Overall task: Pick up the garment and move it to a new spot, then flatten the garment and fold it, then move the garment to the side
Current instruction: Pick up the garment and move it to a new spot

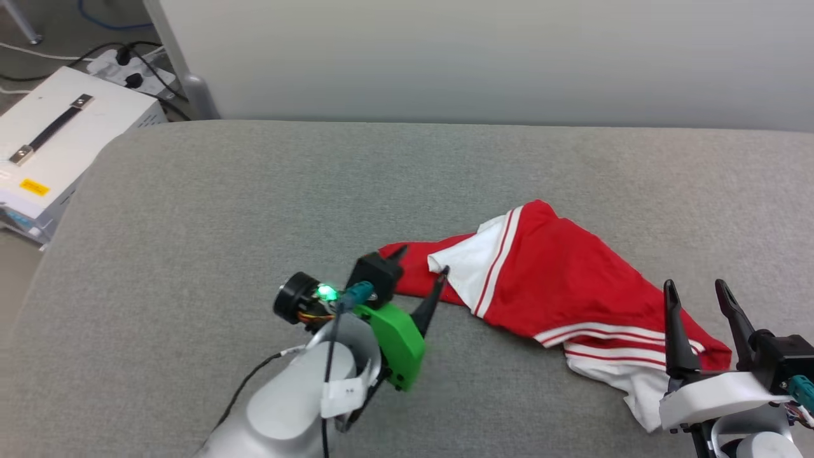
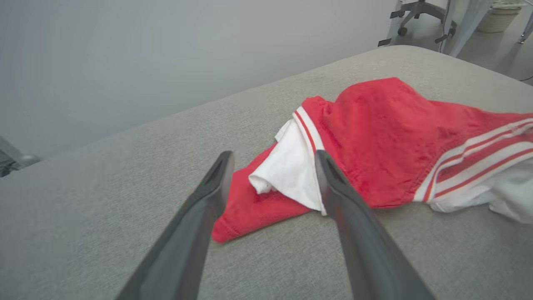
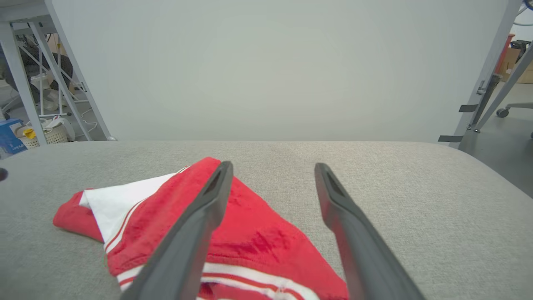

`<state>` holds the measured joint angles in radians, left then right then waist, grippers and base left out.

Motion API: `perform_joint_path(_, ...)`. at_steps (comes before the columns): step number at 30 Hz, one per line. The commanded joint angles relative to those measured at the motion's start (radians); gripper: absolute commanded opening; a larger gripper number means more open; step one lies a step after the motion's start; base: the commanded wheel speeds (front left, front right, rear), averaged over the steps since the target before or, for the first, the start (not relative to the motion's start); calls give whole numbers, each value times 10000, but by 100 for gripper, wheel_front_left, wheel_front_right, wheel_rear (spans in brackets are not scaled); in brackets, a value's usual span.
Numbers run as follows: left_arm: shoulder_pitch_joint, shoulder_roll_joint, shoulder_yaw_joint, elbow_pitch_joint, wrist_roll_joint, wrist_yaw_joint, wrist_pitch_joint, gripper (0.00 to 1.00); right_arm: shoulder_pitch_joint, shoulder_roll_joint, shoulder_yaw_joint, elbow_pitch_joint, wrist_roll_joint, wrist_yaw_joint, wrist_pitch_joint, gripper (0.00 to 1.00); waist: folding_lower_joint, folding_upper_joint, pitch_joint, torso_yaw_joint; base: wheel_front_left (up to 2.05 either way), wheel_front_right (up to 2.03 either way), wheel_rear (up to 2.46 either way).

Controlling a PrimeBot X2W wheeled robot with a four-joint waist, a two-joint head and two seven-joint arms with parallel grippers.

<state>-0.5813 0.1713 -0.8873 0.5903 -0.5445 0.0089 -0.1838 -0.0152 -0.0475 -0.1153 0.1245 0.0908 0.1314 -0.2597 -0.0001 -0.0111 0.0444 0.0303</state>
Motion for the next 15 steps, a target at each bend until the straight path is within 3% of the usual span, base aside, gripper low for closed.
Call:
perform_joint_path(1, 258, 277, 295, -236, -172, 206, -198, 100, 194, -28, 2, -47, -48, -7, -21, 100, 1, 111, -403, 560, 0, 0, 0)
perform_joint_path(9, 1709, 1528, 2086, -2013, -750, 943, -758, 100, 406, -28, 71, -133, -88, -7, -21, 100, 1, 111, -533, 751, 0, 0, 0)
perform_joint_path(15, 3575, 1578, 3830, -3962, -272, 1091, -776, 100, 552, -28, 95, -206, -76, -7, -21, 100, 1, 111, -429, 798, 0, 0, 0)
